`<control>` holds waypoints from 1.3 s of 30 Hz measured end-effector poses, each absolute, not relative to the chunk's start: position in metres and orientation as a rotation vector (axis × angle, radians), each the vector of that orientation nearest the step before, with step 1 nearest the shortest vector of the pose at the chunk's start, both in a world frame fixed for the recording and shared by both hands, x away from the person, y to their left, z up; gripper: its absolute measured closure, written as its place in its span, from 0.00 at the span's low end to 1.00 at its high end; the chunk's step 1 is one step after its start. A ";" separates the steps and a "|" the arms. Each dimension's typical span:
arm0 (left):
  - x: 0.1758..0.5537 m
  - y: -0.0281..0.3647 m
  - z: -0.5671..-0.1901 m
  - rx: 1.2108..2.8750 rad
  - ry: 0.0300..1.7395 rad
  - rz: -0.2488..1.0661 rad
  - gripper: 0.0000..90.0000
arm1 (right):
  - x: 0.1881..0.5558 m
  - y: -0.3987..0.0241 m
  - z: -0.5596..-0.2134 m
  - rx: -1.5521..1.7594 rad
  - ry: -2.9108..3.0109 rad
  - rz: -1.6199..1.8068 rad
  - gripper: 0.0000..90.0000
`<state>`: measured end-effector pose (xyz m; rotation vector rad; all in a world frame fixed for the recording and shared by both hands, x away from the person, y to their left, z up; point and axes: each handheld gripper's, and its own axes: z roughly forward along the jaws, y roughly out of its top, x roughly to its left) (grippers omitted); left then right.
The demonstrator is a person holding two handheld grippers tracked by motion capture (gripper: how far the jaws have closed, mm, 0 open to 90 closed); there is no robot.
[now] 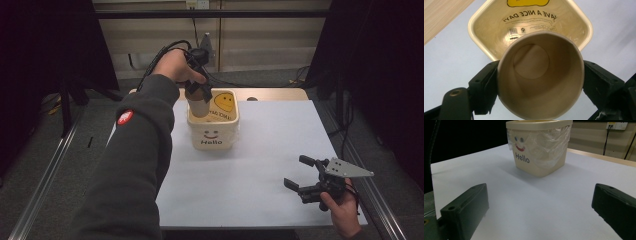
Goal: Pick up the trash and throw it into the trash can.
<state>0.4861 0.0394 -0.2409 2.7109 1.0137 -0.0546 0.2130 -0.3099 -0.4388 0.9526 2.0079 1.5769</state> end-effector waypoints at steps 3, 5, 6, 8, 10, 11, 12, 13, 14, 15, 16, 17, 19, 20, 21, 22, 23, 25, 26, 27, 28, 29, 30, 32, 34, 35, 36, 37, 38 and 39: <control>0.486 0.039 -0.241 2.707 1.017 -0.048 0.22 | 0.213 -0.310 -0.439 0.951 2.010 1.579 0.00; 0.486 0.039 -0.241 2.705 1.013 -0.047 0.21 | 0.213 -0.310 -0.439 0.949 2.010 1.578 0.00; 0.486 0.039 -0.240 2.702 1.007 -0.043 0.21 | 0.213 -0.310 -0.439 0.952 2.010 1.580 0.00; 0.487 0.039 -0.239 2.696 1.010 -0.039 0.19 | 0.213 -0.310 -0.439 0.950 2.009 1.579 0.00; 0.486 0.039 -0.238 2.691 1.015 -0.035 0.17 | 0.213 -0.310 -0.439 0.951 2.010 1.580 0.00; 0.486 0.039 -0.237 2.689 1.009 -0.036 0.16 | 0.213 -0.310 -0.439 0.950 2.009 1.579 0.00; 0.486 0.039 -0.237 2.680 1.020 -0.032 0.16 | 0.213 -0.310 -0.439 0.951 2.009 1.580 0.00; 0.486 0.041 -0.235 2.691 0.996 -0.029 0.16 | 0.213 -0.310 -0.439 0.953 2.010 1.580 0.00; 0.484 0.040 -0.234 2.669 1.020 -0.024 0.16 | 0.213 -0.310 -0.439 0.953 2.010 1.579 0.00; 0.484 0.041 -0.231 2.669 1.012 -0.030 0.16 | 0.213 -0.310 -0.439 0.952 2.009 1.579 0.00; 0.484 0.042 -0.229 2.668 1.000 -0.021 0.16 | 0.213 -0.310 -0.439 0.952 2.009 1.579 0.00; 0.482 0.043 -0.226 2.661 1.014 -0.015 0.16 | 0.213 -0.310 -0.439 0.952 2.009 1.579 0.00; 0.480 0.045 -0.220 2.658 1.014 -0.008 0.15 | 0.213 -0.310 -0.439 0.949 2.008 1.578 0.00; 0.480 0.047 -0.217 2.659 1.011 -0.004 0.16 | 0.213 -0.310 -0.439 0.949 2.008 1.578 0.00; 0.478 0.048 -0.215 2.650 1.009 0.003 0.15 | 0.213 -0.310 -0.439 0.951 2.009 1.577 0.00; 0.477 0.050 -0.212 2.647 1.017 0.006 0.15 | 0.213 -0.310 -0.439 0.949 2.008 1.578 0.00; 0.476 0.052 -0.209 2.652 1.010 0.005 0.15 | 0.213 -0.310 -0.439 0.951 2.010 1.577 0.00; 0.475 0.056 -0.204 2.664 1.006 0.016 0.15 | 0.213 -0.310 -0.439 0.951 2.010 1.576 0.00; 0.473 0.058 -0.201 2.660 1.015 0.014 0.15 | 0.213 -0.310 -0.439 0.951 2.010 1.576 0.00; 0.472 0.060 -0.199 2.653 1.027 0.025 0.15 | 0.213 -0.310 -0.439 0.949 2.009 1.575 0.00; 0.471 0.062 -0.195 2.649 1.033 0.032 0.15 | 0.213 -0.310 -0.439 0.949 2.010 1.575 0.00; 0.470 0.065 -0.192 2.655 1.022 0.036 0.14 | 0.213 -0.310 -0.439 0.949 2.010 1.575 0.00; 0.468 0.066 -0.190 2.641 1.031 0.040 0.14 | 0.213 -0.309 -0.439 0.951 2.010 1.574 0.00; 0.466 0.070 -0.185 2.633 1.031 0.046 0.14 | 0.214 -0.309 -0.439 0.948 2.006 1.579 0.00; 0.464 0.074 -0.181 2.633 1.023 0.045 0.14 | 0.213 -0.309 -0.439 0.952 2.008 1.578 0.00; 0.462 0.076 -0.180 2.629 1.021 0.055 0.14 | 0.213 -0.309 -0.439 0.953 2.007 1.579 0.00; 0.462 0.078 -0.179 2.634 1.017 0.053 0.14 | 0.213 -0.309 -0.439 0.953 2.007 1.577 0.00; 0.460 0.079 -0.180 2.624 1.023 0.054 0.14 | 0.213 -0.309 -0.439 0.952 2.009 1.578 0.00; 0.460 0.080 -0.180 2.634 1.017 0.051 0.14 | 0.214 -0.309 -0.439 0.950 2.008 1.577 0.00; 0.459 0.082 -0.181 2.632 1.020 0.056 0.14 | 0.214 -0.309 -0.439 0.953 2.008 1.578 0.00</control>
